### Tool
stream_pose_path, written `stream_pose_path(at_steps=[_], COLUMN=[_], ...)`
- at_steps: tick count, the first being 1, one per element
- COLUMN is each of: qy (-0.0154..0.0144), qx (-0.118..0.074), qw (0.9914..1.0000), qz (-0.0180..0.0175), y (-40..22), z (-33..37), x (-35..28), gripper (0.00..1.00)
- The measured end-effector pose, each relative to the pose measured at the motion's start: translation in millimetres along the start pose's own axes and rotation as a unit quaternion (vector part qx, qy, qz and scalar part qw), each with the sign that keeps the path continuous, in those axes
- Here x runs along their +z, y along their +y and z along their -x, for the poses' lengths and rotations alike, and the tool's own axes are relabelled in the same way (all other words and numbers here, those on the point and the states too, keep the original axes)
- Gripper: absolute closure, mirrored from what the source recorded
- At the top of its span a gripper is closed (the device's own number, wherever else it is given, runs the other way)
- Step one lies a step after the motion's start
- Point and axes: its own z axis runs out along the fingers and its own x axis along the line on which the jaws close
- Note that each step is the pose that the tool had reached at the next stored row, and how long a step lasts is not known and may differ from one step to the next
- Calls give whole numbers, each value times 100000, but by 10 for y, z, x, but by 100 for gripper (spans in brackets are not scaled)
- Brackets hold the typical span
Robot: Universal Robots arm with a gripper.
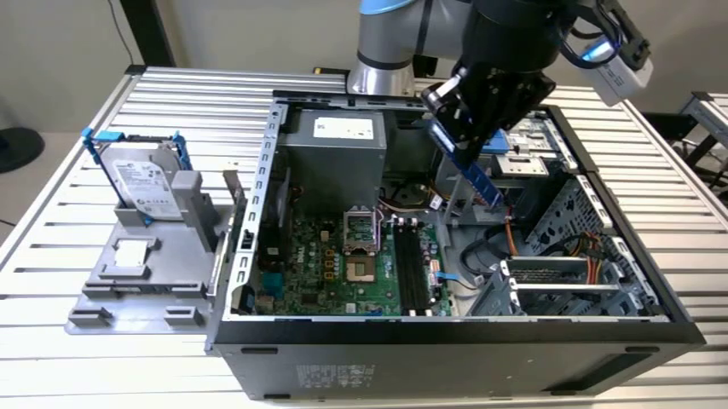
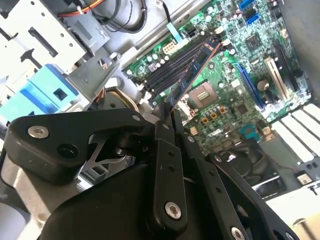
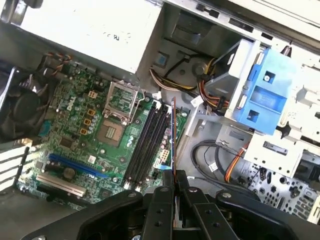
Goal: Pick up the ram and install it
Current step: 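Insert the ram into the slot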
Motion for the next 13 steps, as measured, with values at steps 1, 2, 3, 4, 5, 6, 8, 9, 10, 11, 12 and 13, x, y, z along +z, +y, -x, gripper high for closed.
stream_pose_path(at_steps=[1, 2, 3, 4, 5, 6, 8, 9, 10, 11, 12, 13], qy=[-29, -56, -87, -114, -144, -171, -229, -258, -286, -314, -343, -372], qx=[746, 1558, 2373, 3167, 3983, 4770, 6330, 7168, 7980, 8747, 9554, 10362], qw=[99997, 99988, 99972, 99950, 99920, 99886, 99799, 99742, 99680, 99616, 99542, 99461], qz=[-18, -44, -67, -91, -115, -137, -181, -208, -232, -253, -277, -299], y=[0, 0, 0, 0, 0, 0, 0, 0, 0, 0, 0, 0], z=[0, 0, 0, 0, 0, 0, 0, 0, 0, 0, 0, 0], x=[0, 0, 0, 0, 0, 0, 0, 0, 0, 0, 0, 0], gripper=[100, 100, 100, 100, 100, 100, 100, 100, 100, 100, 100, 100])
